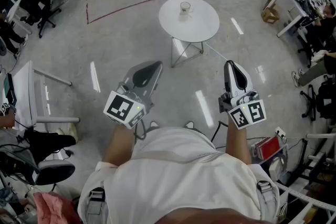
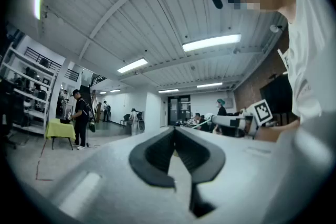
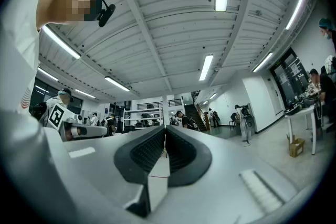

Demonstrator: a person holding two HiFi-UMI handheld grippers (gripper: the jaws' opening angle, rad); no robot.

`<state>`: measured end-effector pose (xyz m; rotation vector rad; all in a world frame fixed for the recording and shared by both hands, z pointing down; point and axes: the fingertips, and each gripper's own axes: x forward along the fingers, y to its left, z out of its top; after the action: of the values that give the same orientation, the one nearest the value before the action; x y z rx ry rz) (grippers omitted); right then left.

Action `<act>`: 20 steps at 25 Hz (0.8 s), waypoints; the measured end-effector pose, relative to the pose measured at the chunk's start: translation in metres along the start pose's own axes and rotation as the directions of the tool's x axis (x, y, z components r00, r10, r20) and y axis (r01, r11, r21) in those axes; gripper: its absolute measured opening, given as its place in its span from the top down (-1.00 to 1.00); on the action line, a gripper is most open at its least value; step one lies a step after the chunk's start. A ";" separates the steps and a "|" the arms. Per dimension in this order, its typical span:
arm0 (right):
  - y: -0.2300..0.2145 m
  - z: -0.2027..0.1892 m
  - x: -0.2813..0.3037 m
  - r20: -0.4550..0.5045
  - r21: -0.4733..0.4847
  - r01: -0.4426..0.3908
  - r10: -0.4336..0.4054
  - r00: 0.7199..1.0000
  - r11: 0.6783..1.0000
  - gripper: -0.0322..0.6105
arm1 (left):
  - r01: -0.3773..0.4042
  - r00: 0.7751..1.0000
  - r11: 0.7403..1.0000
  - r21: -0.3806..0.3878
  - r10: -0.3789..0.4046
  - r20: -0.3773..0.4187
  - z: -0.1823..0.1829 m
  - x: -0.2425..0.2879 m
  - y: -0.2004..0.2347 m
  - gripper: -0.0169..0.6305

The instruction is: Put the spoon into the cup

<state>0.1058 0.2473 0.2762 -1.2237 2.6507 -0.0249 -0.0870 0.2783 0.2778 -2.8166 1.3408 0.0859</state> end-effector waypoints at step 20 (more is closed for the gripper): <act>-0.002 0.015 0.011 0.041 -0.050 -0.067 0.069 0.997 0.996 0.87 | -0.009 1.000 1.000 -0.004 0.009 0.008 0.004 0.013 0.001 0.94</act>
<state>0.1036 0.2387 0.2601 -1.1345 2.6687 0.0768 -0.0799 0.2679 0.2730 -2.8106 1.3532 0.0994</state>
